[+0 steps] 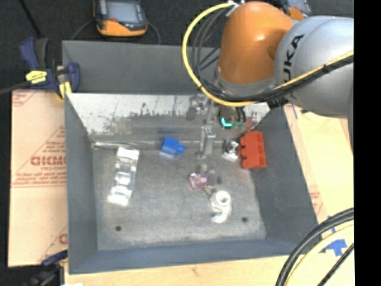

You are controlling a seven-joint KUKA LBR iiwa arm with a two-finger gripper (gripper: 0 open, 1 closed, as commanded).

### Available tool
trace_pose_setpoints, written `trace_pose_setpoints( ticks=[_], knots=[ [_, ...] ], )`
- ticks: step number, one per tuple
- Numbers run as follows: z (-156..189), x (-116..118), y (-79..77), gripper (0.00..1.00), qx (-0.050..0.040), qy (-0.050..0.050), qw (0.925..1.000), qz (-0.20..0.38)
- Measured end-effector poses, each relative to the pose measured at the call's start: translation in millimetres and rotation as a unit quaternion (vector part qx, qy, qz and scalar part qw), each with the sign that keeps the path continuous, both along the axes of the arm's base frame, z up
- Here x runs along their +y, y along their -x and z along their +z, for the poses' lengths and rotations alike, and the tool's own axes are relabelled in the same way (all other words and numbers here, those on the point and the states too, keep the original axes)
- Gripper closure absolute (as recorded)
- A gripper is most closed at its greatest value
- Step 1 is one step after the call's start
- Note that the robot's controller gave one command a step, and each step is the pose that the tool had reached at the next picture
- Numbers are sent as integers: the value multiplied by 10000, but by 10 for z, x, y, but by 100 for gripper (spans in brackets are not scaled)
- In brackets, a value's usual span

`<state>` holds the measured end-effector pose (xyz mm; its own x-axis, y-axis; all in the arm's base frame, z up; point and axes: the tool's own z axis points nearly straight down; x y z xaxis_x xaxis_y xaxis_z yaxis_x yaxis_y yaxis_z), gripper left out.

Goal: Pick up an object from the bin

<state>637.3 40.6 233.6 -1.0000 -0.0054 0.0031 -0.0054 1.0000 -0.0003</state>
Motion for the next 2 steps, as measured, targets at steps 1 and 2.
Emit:
trace_pose_setpoints(
  ticks=[1, 2],
  knots=[
    [1443, -3, 287, 0, -86, 4, 9990, 435],
    [1312, 326, 465, 0, -30, -5, 9995, -306]
  ],
)
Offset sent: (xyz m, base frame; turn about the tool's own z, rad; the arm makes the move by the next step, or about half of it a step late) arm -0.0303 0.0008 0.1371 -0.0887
